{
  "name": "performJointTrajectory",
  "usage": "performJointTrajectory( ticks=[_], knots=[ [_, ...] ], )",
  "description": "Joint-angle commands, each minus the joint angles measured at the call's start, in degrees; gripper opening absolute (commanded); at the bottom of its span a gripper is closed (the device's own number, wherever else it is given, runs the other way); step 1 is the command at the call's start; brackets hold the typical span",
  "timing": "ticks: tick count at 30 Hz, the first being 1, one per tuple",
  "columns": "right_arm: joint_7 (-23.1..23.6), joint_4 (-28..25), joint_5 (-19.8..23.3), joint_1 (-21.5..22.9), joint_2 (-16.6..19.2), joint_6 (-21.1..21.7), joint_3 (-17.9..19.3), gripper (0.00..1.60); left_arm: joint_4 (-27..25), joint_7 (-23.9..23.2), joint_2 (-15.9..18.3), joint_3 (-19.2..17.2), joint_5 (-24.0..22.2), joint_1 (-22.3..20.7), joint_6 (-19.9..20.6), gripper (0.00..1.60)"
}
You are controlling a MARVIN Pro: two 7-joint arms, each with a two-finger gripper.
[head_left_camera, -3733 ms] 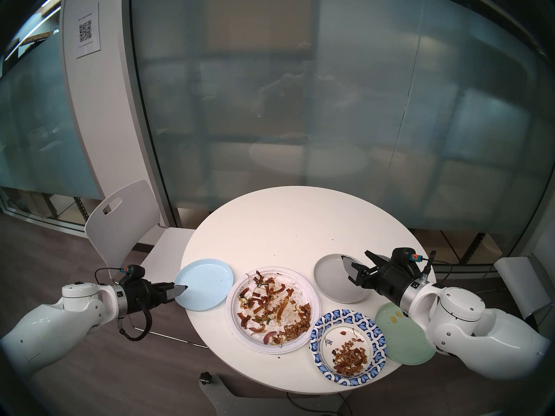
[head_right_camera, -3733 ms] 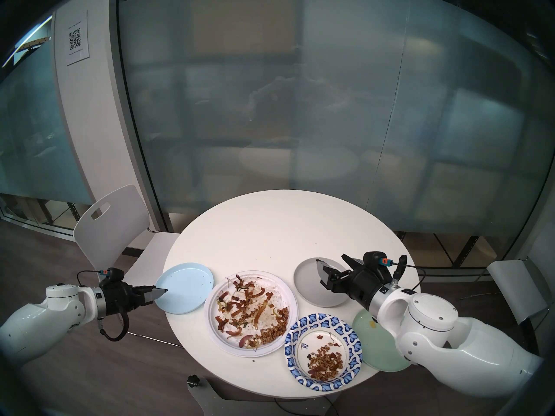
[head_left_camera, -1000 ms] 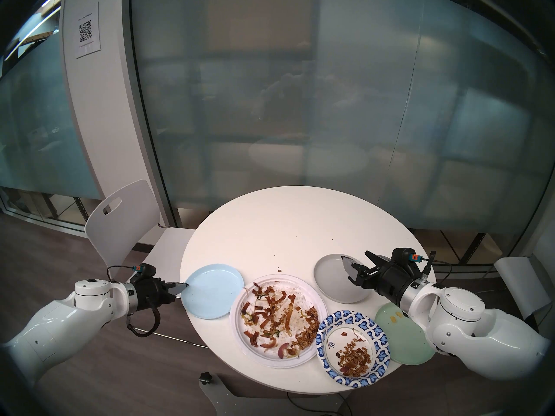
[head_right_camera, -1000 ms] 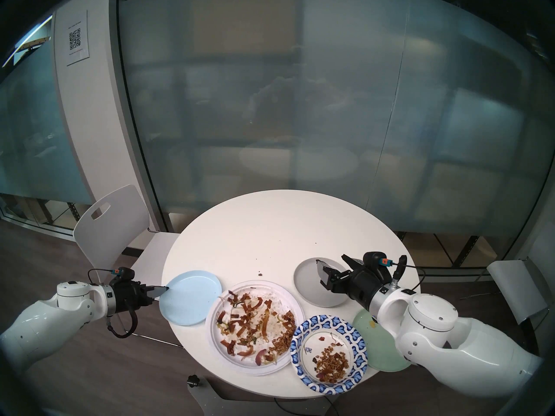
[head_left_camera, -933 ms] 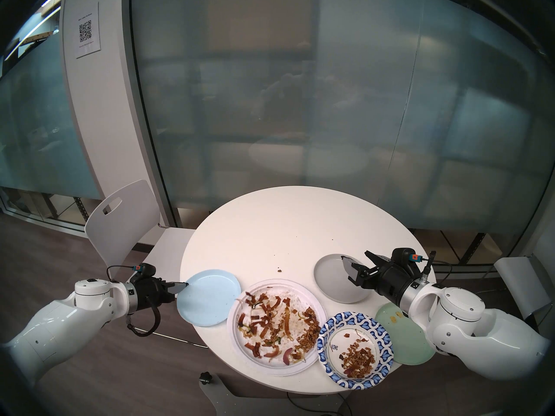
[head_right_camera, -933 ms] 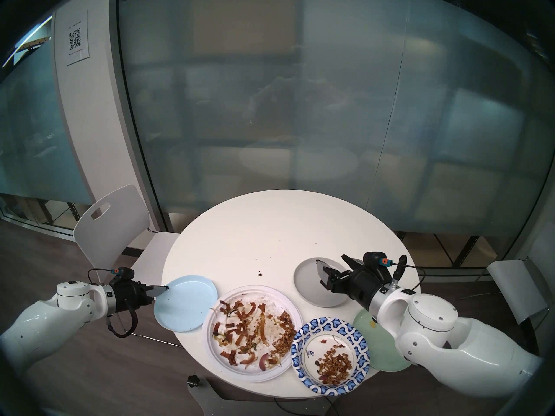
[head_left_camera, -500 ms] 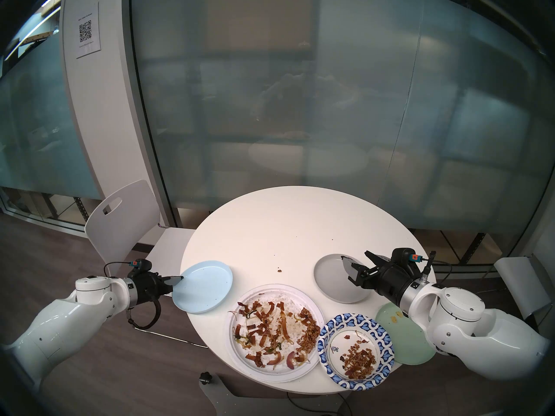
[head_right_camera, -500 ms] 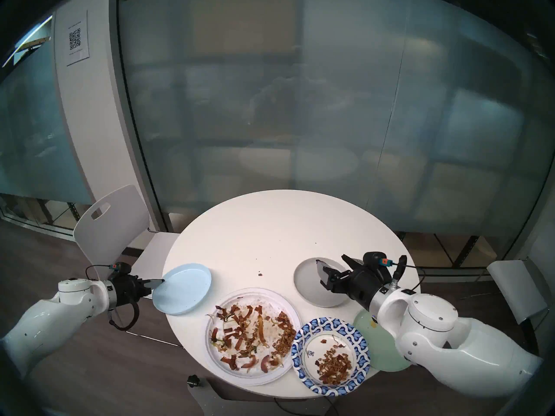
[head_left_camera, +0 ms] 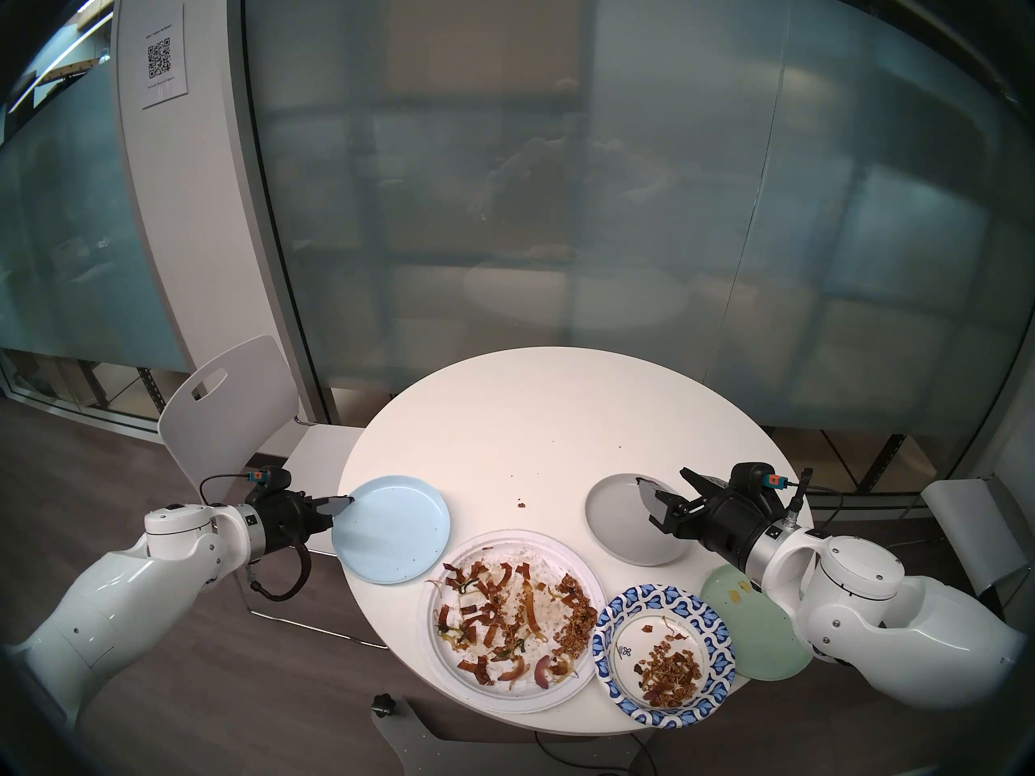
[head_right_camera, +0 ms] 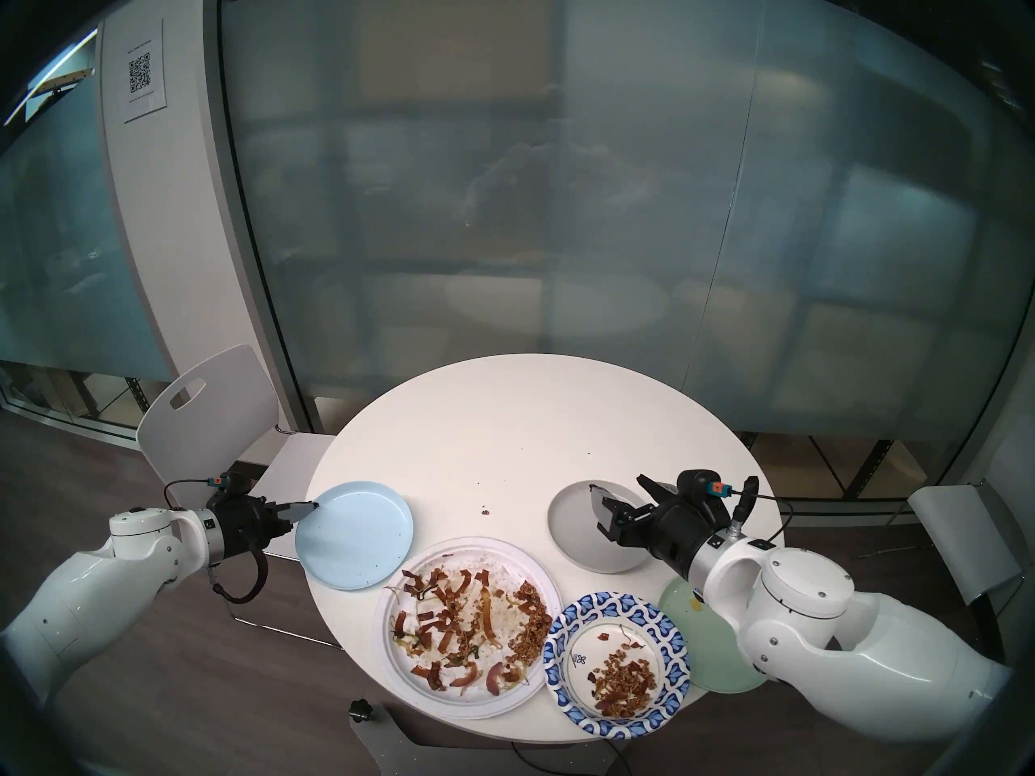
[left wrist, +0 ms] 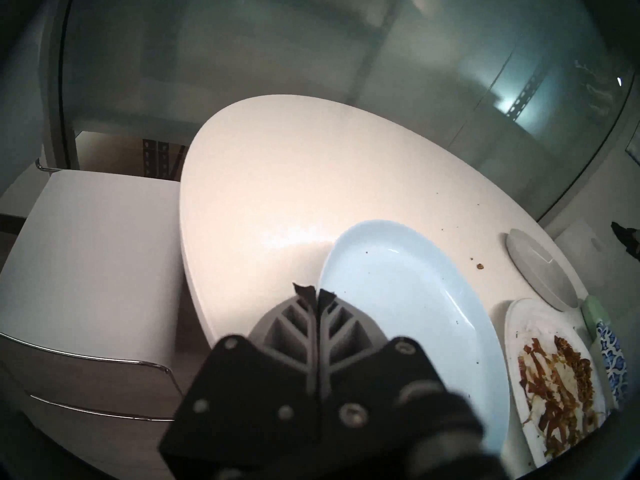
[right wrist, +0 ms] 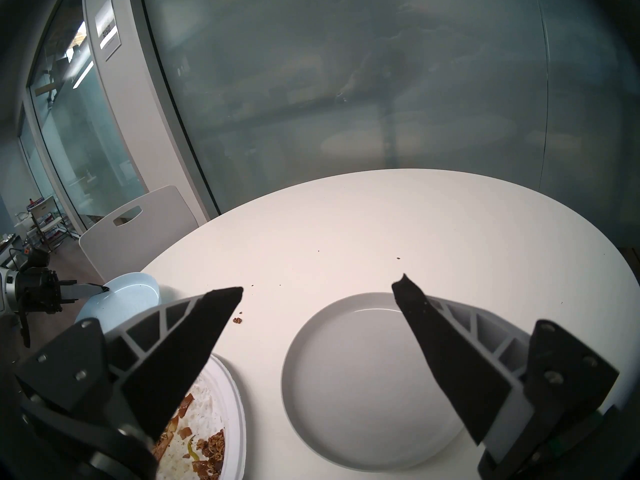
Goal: Stack the plates into one stack
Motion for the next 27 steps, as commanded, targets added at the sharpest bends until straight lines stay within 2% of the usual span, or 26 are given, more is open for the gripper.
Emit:
performJointTrajectory(
  ticks=[1,4,8,14,22,27],
  knots=[
    [0.1,-0.6,0.1,0.2,0.1,0.0,0.3,1.60,-2.6,-1.7,1.7,-3.6,-5.3,0.9,3.1,0.00],
    [0.0,-0.6,0.1,0.2,0.1,0.0,0.3,1.60,-2.0,-1.1,1.7,-4.0,-5.9,0.7,3.8,0.00],
    [0.0,-0.7,0.1,0.2,0.1,0.0,0.3,1.60,-1.1,-3.5,2.2,-4.0,-6.8,0.6,5.0,0.00],
    [0.1,-0.6,0.1,0.2,0.1,0.0,0.3,1.60,-6.8,-3.5,2.8,-4.3,-6.8,4.1,4.9,0.00],
    [0.1,-0.6,0.1,0.2,0.1,0.0,0.3,1.60,-11.8,-3.2,1.8,-2.0,-5.6,4.3,5.4,0.00],
    [0.1,-0.6,0.0,0.2,0.1,0.0,0.3,1.60,-14.4,-1.5,0.3,0.8,-4.5,3.5,6.0,0.00]
  ],
)
